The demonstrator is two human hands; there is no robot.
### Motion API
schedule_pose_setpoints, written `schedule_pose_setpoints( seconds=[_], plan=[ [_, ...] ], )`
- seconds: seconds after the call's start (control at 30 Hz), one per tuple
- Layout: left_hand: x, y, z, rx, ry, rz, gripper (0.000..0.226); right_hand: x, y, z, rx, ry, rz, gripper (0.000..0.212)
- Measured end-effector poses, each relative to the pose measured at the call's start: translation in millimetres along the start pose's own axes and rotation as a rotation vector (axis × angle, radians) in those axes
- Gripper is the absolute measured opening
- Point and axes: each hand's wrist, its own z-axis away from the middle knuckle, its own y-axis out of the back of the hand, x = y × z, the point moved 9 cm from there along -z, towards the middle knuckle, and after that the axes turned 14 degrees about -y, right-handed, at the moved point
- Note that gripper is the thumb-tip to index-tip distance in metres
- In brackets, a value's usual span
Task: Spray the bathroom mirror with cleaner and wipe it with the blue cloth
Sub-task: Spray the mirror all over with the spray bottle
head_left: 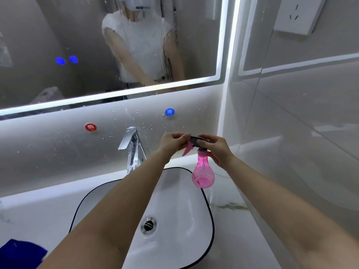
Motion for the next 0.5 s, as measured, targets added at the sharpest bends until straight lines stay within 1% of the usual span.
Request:
schedule_pose_setpoints(
  seconds=[0.13, 0.2, 0.3, 0.4, 0.5],
  plan=[
    [-3, 4, -8, -0.006, -0.008, -0.03, 0.027, 4, 0, -6, -0.02, 0.0, 0.021, 0.017],
    [0, 5, -10, 0.02, -0.019, -0.04, 0.028, 3, 0, -11, -0.011, 0.01, 0.022, 0.016],
    [4, 5, -15, 0.057, -0.028, 0.019, 0.032, -3, 0, -18, 0.011, 0.031, 0.039, 0.017],
    [-1, 2, -22, 0.035, -0.012, 0.049, 0.044, -5, 6, -28, 0.035, 0.018, 0.058, 0.017],
    [-22, -4, -25, -0.014, 0.007, -0.007, 0.062, 1, 17, -40, 0.092, 0.002, 0.031, 0.024]
  ],
)
